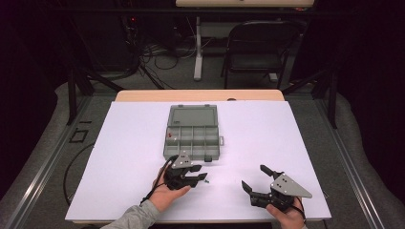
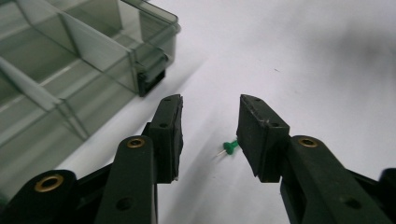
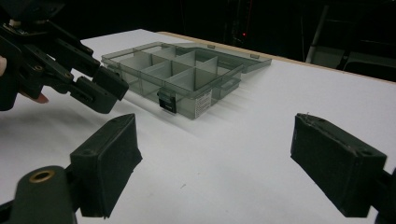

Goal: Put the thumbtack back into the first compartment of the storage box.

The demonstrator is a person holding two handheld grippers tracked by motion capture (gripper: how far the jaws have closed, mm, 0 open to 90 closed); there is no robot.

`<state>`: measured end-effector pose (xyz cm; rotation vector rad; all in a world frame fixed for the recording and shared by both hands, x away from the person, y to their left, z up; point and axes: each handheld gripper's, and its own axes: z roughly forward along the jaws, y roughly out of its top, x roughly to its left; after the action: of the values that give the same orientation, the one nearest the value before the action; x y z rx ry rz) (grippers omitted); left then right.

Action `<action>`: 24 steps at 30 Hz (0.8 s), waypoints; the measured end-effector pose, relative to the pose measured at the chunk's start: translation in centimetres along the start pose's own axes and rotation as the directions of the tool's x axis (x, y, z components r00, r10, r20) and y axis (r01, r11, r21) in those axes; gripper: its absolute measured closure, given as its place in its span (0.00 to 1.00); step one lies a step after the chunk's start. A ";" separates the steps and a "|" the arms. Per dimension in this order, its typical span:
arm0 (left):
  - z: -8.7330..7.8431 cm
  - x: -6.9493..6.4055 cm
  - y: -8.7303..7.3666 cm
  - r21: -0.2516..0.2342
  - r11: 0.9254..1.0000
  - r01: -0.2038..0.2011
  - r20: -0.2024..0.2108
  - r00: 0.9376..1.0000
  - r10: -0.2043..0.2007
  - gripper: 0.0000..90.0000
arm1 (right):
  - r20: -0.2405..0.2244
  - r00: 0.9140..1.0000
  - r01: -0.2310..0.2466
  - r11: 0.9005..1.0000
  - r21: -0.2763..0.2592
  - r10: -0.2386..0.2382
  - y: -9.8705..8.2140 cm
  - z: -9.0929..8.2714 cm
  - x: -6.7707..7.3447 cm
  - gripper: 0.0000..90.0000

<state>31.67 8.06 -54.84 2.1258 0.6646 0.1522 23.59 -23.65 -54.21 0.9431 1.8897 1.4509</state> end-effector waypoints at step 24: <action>1.5 -0.3 -0.6 0.078 0.997 -0.002 0.039 0.999 -0.001 0.79 | 0.000 1.000 0.004 1.000 0.002 -0.004 0.0 0.0 0.0 0.16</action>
<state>31.69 7.06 -56.17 2.1982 0.6561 0.0861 23.58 -23.71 -54.18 0.9394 1.8930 1.4466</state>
